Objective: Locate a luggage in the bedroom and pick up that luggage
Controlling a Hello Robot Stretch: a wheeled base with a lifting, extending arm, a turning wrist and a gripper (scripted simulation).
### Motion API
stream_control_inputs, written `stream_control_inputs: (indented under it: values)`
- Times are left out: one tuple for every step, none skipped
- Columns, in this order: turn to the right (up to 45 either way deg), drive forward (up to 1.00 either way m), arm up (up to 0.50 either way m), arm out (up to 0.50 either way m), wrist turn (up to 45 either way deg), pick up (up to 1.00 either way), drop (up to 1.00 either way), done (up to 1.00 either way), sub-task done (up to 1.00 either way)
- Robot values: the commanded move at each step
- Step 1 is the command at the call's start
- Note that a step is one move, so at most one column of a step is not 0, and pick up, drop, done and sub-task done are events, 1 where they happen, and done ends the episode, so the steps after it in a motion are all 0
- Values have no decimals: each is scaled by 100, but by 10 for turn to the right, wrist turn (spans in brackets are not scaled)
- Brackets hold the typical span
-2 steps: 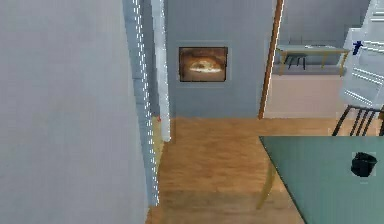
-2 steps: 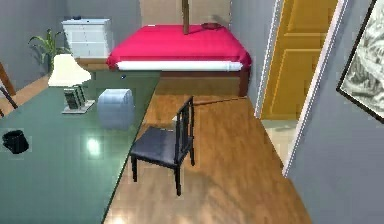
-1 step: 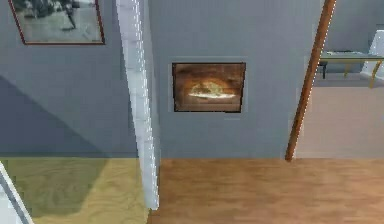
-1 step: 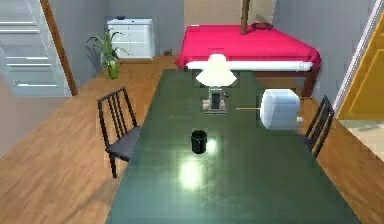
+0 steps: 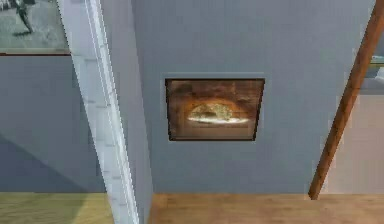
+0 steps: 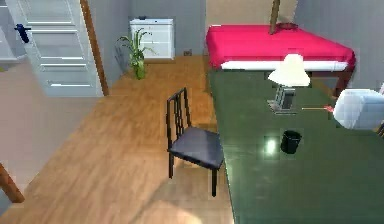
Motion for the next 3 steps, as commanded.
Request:
stream_control_inputs:
  values:
    - [450,0,0,0,0,0,0,0,0]
    - [120,0,0,0,0,0,0,0,0]
    - [0,100,0,0,0,0,0,0,0]
